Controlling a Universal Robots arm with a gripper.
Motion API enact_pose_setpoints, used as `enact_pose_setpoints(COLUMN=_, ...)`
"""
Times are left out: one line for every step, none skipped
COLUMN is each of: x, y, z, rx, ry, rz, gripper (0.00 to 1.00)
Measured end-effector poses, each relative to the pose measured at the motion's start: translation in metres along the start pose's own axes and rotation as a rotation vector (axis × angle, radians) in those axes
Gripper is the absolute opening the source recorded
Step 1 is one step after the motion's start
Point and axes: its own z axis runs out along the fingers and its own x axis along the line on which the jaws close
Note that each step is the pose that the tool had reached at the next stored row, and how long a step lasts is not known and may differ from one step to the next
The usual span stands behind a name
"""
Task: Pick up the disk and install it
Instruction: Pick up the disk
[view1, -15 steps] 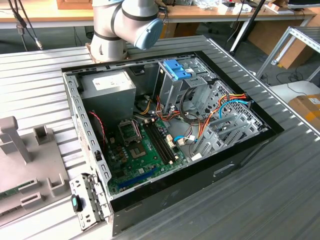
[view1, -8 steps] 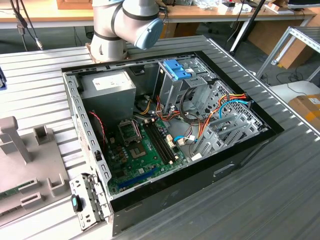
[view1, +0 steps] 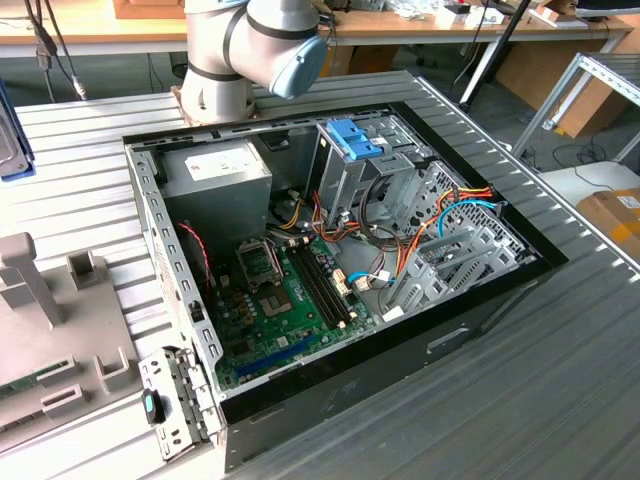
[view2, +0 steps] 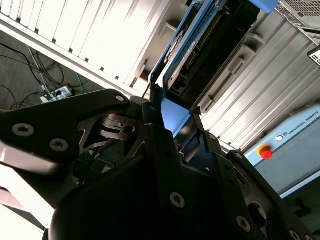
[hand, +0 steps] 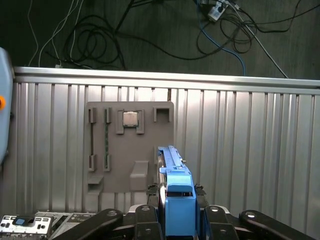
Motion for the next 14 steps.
enact_pose_setpoints(x=0.0000, y=-0.0010, z=0.0000, rx=-0.0001, ry=0.0000, rz=0.000, gripper=0.36)
enact_pose_setpoints(x=0.0000, y=-0.0013, z=0.0000, rx=0.0000, ry=0.0000, rz=0.000, gripper=0.36)
enact_pose_setpoints(x=0.0001, y=-0.0015, z=0.0000, rx=0.0000, ry=0.0000, rz=0.000, gripper=0.36)
enact_pose_setpoints(x=0.0001, y=-0.0016, z=0.0000, rx=0.0000, ry=0.0000, rz=0.000, gripper=0.36)
enact_pose_setpoints(x=0.0000, y=-0.0016, z=0.0000, rx=-0.0001, ry=0.0000, rz=0.000, gripper=0.36)
enact_pose_setpoints(x=0.0001, y=-0.0016, z=0.0000, rx=0.0000, ry=0.0000, rz=0.000, gripper=0.36)
enact_pose_setpoints(x=0.0001, y=-0.0016, z=0.0000, rx=0.0000, ry=0.0000, rz=0.000, gripper=0.36)
enact_pose_setpoints(x=0.0001, y=-0.0022, z=0.0000, rx=-0.0001, ry=0.0000, rz=0.000, gripper=0.36)
enact_pose_setpoints(x=0.0002, y=-0.0032, z=-0.0001, rx=-0.0001, ry=0.0000, rz=0.000, gripper=0.36)
enact_pose_setpoints(x=0.0002, y=-0.0044, z=0.0000, rx=0.0000, ry=0.0000, rz=0.000, gripper=0.36)
enact_pose_setpoints(x=0.0002, y=-0.0061, z=0.0000, rx=0.0000, ry=0.0000, rz=0.000, gripper=0.36)
enact_pose_setpoints(x=0.0003, y=-0.0090, z=0.0000, rx=0.0000, ry=0.0000, rz=0.000, gripper=0.36)
enact_pose_setpoints(x=0.0005, y=-0.0128, z=-0.0001, rx=0.0000, ry=0.0000, rz=0.000, gripper=0.36)
enact_pose_setpoints(x=0.0005, y=-0.0145, z=-0.0001, rx=0.0000, ry=0.0000, rz=0.000, gripper=0.36)
